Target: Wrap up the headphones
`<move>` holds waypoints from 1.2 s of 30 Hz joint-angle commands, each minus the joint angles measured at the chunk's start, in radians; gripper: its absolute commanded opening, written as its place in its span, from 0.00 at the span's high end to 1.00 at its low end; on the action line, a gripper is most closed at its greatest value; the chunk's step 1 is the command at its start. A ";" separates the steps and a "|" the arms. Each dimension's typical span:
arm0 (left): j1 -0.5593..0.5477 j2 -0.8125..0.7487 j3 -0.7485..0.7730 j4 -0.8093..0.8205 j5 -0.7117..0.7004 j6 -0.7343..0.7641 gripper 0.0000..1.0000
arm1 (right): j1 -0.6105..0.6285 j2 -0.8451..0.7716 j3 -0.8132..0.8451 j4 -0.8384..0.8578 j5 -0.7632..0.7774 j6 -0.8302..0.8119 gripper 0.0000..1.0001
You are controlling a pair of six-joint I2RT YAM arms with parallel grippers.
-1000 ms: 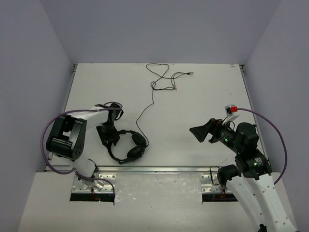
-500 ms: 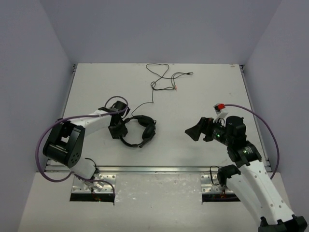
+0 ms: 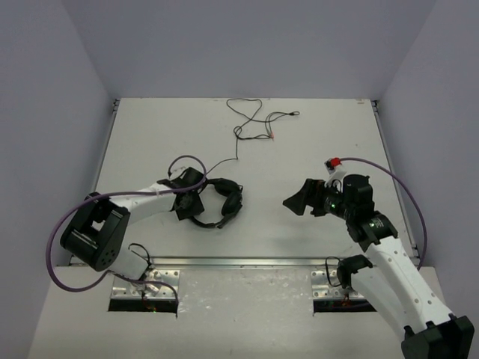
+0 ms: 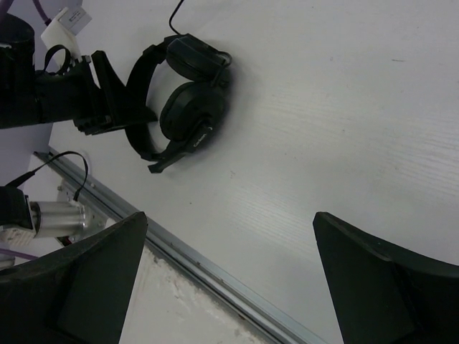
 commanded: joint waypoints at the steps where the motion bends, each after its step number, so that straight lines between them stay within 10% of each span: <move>1: -0.017 0.017 -0.070 0.045 0.053 -0.060 0.71 | -0.005 0.025 0.020 0.089 0.002 0.001 0.01; 5: -0.017 0.034 -0.022 -0.008 -0.038 -0.053 1.00 | -0.005 0.071 0.001 0.146 -0.015 0.000 0.01; 15: -0.057 -0.457 0.304 -0.424 -0.389 0.134 1.00 | 0.015 0.159 -0.023 0.520 -0.298 -0.155 0.01; 26: -0.057 -0.558 0.788 -0.614 -0.095 0.280 1.00 | 0.190 0.474 0.062 1.113 -0.181 -0.364 0.01; 36: -0.057 -0.497 1.045 -0.654 0.024 0.271 1.00 | 0.434 0.665 0.209 1.097 0.218 -0.597 0.08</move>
